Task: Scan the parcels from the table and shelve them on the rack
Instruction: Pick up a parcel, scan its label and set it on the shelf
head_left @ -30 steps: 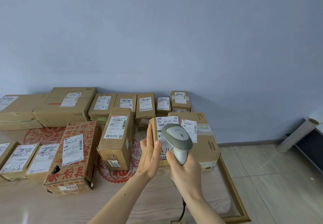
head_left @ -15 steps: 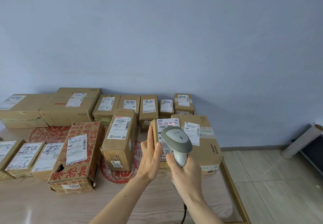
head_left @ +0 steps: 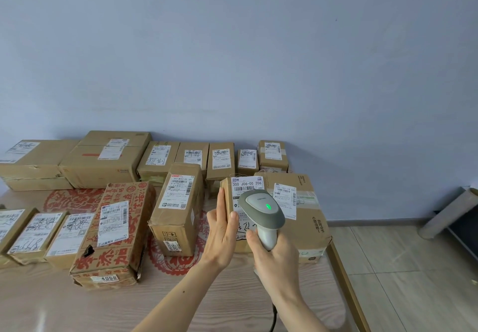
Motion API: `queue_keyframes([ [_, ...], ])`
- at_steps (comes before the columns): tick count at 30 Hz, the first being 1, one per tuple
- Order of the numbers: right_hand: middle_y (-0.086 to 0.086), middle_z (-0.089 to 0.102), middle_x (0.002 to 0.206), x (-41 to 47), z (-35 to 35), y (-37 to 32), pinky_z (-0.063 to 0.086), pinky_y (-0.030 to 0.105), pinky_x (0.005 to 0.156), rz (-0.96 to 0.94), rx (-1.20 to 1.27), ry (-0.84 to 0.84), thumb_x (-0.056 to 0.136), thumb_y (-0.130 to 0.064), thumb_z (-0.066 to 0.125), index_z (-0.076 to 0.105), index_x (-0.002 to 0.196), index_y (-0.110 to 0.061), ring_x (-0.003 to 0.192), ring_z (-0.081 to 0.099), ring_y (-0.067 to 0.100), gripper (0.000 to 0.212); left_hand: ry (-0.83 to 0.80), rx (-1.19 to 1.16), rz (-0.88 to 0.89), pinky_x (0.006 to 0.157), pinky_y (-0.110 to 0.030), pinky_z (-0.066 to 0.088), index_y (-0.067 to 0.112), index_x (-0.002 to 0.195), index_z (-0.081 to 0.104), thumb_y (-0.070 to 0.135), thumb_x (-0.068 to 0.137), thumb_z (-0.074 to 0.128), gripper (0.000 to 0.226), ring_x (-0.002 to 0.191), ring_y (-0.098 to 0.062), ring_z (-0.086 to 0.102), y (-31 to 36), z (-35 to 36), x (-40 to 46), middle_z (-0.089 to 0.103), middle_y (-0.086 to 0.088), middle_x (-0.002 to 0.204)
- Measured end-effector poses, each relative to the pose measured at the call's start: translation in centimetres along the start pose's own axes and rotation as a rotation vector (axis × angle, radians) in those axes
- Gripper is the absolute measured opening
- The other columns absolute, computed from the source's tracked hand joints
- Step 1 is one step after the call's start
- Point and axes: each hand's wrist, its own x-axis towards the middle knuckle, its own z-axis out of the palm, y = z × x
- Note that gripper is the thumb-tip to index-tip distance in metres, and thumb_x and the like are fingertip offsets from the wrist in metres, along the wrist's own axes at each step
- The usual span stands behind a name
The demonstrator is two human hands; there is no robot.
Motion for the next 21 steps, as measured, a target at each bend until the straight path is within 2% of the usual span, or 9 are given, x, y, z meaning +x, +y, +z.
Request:
queue_keyframes([
  [3,-0.003,0.061,0.056,0.0,0.0,-0.3,0.055,0.047,0.055,-0.016,0.008,0.000,0.086,-0.030,0.074,0.060,0.073,-0.018,0.049,0.057,0.015,0.022,0.007,-0.011,0.000,0.101,-0.020,0.017,0.044,0.156,-0.013,0.075,0.084,0.012,0.082,0.119,0.034,0.008,0.1,-0.1,0.0,0.013,0.043,0.135],
  [5,-0.002,0.060,0.055,0.1,-0.1,-0.6,0.054,0.046,0.055,-0.025,0.011,-0.003,0.086,-0.029,0.074,0.058,0.072,-0.017,0.047,0.056,0.014,0.024,0.022,-0.007,0.020,0.102,-0.017,0.017,0.043,0.156,-0.013,0.075,0.085,0.013,0.082,0.125,0.026,0.008,0.2,-0.2,0.1,0.010,0.047,0.136],
  [7,-0.004,0.057,0.051,0.3,0.0,-0.7,0.052,0.044,0.055,-0.030,0.008,-0.005,0.087,-0.029,0.073,0.054,0.069,-0.019,0.046,0.053,0.013,0.028,0.040,0.004,0.038,0.100,-0.010,0.014,0.043,0.156,-0.013,0.075,0.086,0.013,0.081,0.125,0.027,0.007,0.3,-0.4,0.2,0.007,0.050,0.136],
  [11,-0.002,0.059,0.055,0.8,0.3,-0.6,0.053,0.042,0.056,-0.045,0.019,-0.024,0.087,-0.031,0.073,0.054,0.072,-0.022,0.050,0.059,0.018,0.026,0.076,0.032,0.050,0.104,-0.021,0.016,0.041,0.157,-0.012,0.074,0.087,0.011,0.081,0.126,0.021,0.011,0.5,-1.0,0.2,-0.001,0.058,0.135],
  [14,-0.001,0.067,0.063,1.3,0.5,-1.0,0.055,0.032,0.055,-0.082,0.059,-0.053,0.090,-0.024,0.072,0.059,0.083,-0.021,0.057,0.069,0.017,0.015,0.106,0.071,0.058,0.104,-0.020,0.015,0.042,0.156,-0.012,0.074,0.087,0.010,0.079,0.123,0.027,0.008,0.6,-1.8,0.1,-0.009,0.061,0.136],
  [16,-0.004,0.067,0.063,1.6,0.9,-1.1,0.053,0.024,0.052,-0.078,0.074,-0.065,0.089,-0.024,0.073,0.059,0.089,-0.020,0.058,0.070,0.017,0.014,0.135,0.080,0.052,0.105,-0.018,0.013,0.043,0.156,-0.012,0.073,0.088,0.011,0.078,0.120,0.033,0.004,0.7,-2.5,0.0,-0.010,0.058,0.140],
  [17,-0.004,0.068,0.065,1.8,1.1,-1.2,0.054,0.025,0.055,-0.084,0.083,-0.063,0.088,-0.026,0.074,0.059,0.089,-0.022,0.060,0.070,0.018,0.015,0.148,0.072,0.034,0.108,-0.020,0.014,0.043,0.156,-0.012,0.072,0.090,0.012,0.076,0.122,0.031,0.005,0.7,-2.8,-0.2,-0.007,0.053,0.145],
  [20,-0.002,0.069,0.074,2.3,2.3,-1.1,0.055,0.030,0.065,-0.122,0.065,-0.054,0.085,-0.034,0.077,0.061,0.089,-0.029,0.068,0.070,0.018,0.018,0.219,0.022,-0.053,0.111,-0.034,0.024,0.039,0.158,-0.008,0.058,0.102,0.019,0.066,0.125,0.012,0.023,0.7,-4.1,-0.8,0.015,0.025,0.157],
  [21,-0.001,0.069,0.072,2.4,2.7,-1.3,0.053,0.026,0.064,-0.132,0.064,-0.064,0.084,-0.034,0.078,0.061,0.088,-0.028,0.067,0.069,0.016,0.019,0.240,0.025,-0.042,0.110,-0.032,0.021,0.040,0.158,-0.009,0.058,0.101,0.018,0.066,0.125,0.016,0.021,0.7,-4.7,-1.1,0.014,0.031,0.154],
])
